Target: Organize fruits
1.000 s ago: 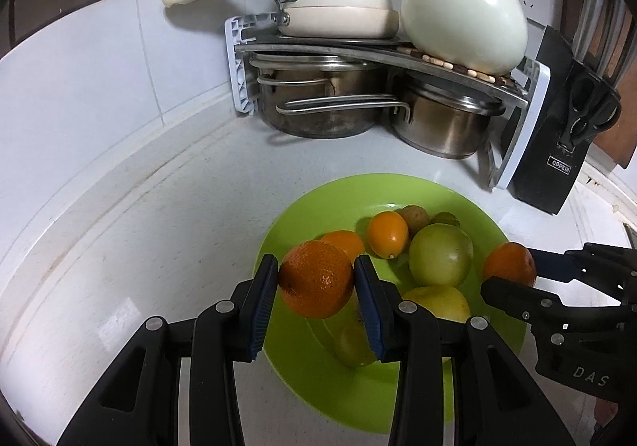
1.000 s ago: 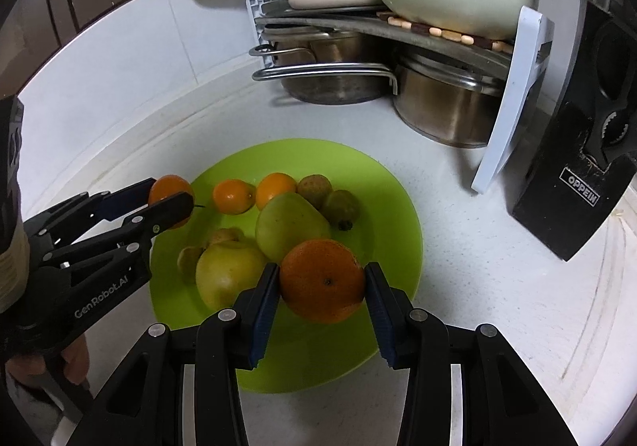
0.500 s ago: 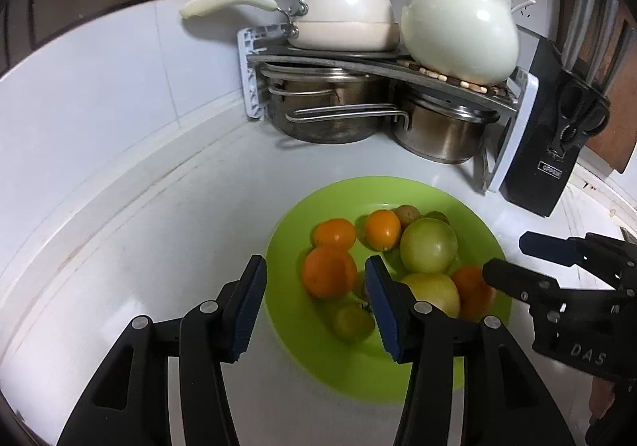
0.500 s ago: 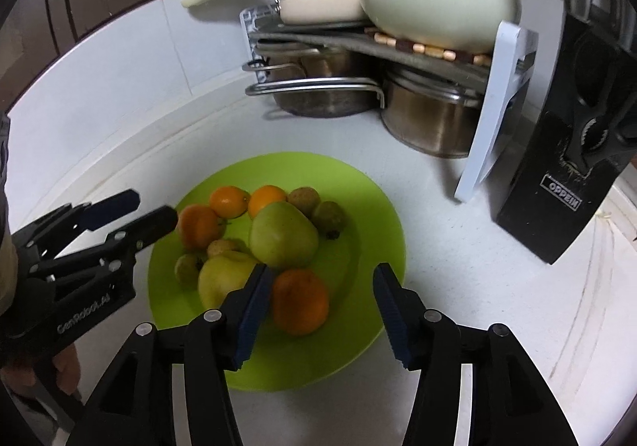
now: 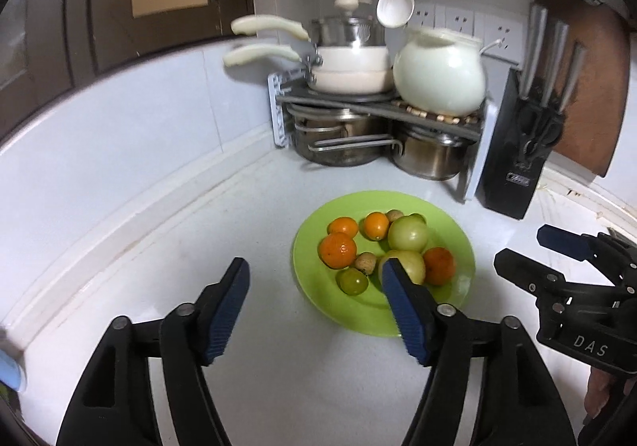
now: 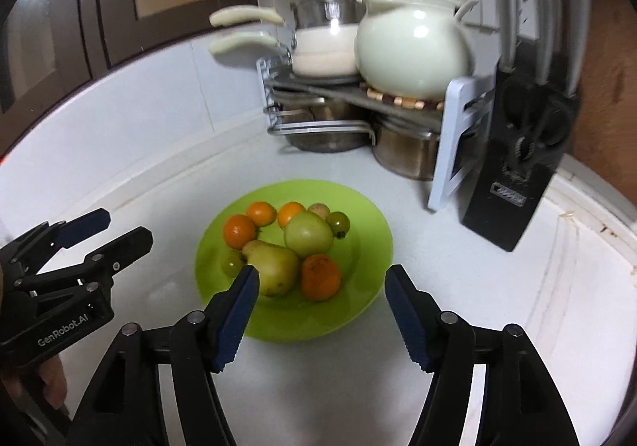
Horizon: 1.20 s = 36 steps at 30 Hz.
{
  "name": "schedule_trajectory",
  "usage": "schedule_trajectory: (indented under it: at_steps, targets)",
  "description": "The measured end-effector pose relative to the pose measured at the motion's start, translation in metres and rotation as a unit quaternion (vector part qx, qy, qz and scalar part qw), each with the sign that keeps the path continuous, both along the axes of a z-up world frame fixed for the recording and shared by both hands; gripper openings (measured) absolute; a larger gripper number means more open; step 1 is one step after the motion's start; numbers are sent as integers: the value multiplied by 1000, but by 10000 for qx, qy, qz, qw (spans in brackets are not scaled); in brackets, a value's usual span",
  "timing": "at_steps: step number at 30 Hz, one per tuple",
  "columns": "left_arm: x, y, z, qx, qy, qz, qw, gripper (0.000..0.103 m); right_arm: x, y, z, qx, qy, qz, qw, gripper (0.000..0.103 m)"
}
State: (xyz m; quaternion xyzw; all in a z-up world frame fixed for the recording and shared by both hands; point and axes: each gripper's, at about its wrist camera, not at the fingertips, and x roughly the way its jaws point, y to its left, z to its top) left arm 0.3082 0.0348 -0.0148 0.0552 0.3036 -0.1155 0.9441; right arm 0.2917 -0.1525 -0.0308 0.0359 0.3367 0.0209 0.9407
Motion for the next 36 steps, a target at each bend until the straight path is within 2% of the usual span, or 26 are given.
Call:
schedule_trajectory:
  at_steps: [7,12,20,36]
  targets:
    - [-49,6,17,47,-336,74,9994,86,-50,2,20,-39,-301,-168,9994,78]
    - [-89,4,22,-20,-434,245,9988,92,-83,-2,28,-146,-429,-126,9989,82]
    - [-154,-7,32,-196,-571,496,9969,103,-138,-17,41,-135,-528,38,9985,82]
    - [-258,-28,36,-134,-617,763,9951,103,-243,-34,55,-210,-799,378,9959,87]
